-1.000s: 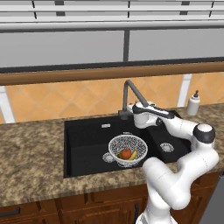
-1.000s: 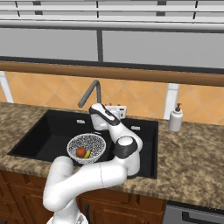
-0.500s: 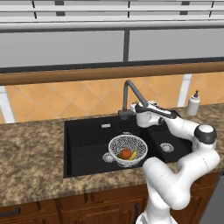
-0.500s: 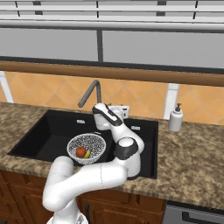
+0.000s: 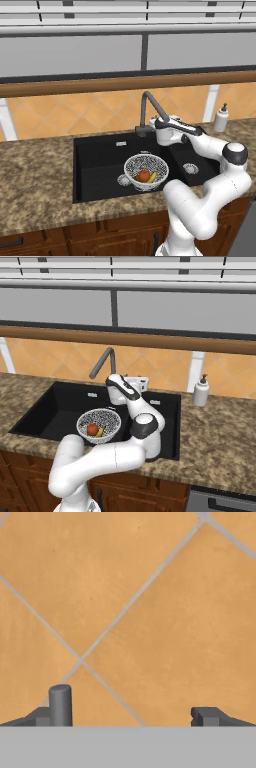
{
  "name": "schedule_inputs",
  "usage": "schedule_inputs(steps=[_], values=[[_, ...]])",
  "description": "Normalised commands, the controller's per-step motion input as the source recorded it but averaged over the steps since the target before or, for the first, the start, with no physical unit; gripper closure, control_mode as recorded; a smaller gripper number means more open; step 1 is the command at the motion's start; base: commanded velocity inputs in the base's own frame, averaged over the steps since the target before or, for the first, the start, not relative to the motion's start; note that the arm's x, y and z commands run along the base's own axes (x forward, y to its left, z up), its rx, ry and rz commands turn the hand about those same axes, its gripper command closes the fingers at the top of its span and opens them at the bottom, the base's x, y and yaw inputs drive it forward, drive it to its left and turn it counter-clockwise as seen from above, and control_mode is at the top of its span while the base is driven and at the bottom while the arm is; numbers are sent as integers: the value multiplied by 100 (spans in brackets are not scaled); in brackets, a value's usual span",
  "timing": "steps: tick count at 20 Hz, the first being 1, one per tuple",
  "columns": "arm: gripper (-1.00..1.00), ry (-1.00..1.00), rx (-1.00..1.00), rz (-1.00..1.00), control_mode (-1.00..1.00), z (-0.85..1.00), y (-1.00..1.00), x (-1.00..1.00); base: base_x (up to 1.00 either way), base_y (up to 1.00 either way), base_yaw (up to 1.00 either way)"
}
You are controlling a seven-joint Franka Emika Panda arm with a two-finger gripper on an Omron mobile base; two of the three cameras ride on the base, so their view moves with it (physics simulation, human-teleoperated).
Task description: Put the colander in the sink, put the banana, kiwi, orange in the colander, and turn on the sink faucet and pour water over the colander.
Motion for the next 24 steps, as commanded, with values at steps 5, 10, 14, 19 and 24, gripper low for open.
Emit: schedule_inputs(steps=[5, 10, 14, 19, 24], values=[[-100, 0, 0, 0, -100, 0, -73, 1, 0, 0, 0], [-100, 0, 0, 0, -100, 0, -80, 14, 0, 0, 0], [-100, 0, 0, 0, -100, 0, -85, 24, 0, 0, 0], [-100, 0, 1, 0, -100, 0, -84, 25, 0, 0, 0], [-100, 0, 0, 0, -100, 0, -78, 18, 0, 0, 0]])
